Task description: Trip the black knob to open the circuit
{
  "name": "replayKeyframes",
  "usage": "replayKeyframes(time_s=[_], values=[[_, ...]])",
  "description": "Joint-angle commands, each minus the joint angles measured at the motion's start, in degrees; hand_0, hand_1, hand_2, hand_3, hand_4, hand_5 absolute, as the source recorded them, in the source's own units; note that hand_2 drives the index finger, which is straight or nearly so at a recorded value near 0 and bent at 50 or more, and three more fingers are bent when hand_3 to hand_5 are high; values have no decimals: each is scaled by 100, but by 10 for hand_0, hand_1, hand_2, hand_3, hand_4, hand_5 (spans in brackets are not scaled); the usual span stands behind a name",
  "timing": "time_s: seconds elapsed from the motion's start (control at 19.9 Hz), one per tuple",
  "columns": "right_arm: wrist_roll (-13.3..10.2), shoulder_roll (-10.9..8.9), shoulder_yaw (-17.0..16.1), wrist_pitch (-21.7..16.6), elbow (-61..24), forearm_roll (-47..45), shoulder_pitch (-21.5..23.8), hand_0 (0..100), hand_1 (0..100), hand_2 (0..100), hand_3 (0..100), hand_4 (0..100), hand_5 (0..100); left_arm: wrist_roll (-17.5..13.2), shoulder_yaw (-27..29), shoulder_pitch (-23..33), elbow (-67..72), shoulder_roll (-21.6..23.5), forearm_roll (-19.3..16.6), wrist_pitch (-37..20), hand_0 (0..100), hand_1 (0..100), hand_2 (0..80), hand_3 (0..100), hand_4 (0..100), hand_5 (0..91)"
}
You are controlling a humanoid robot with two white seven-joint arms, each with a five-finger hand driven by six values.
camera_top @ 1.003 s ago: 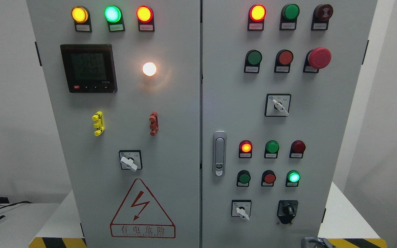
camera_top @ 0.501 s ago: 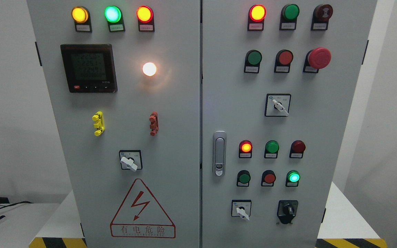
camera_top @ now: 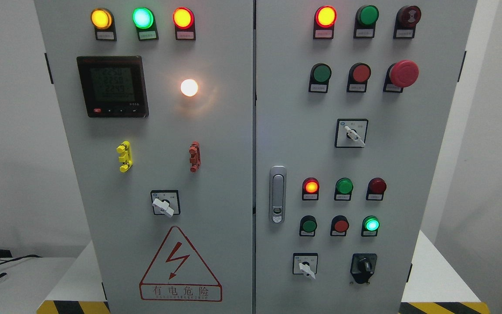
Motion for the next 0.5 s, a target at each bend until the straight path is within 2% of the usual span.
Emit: replayKeyframes(time_s=[0.0,0.45], values=[[7,-9,-195,11,-236,-39,97,0,0,201,288,272,286,1,0,0,0,2,-176,2,120,389,0,0,0,0],[-2,-9,-142,20,-236,-171,106,0,0,186,288,270,283,1,0,0,0,2,-176,2,120,389,0,0,0,0]])
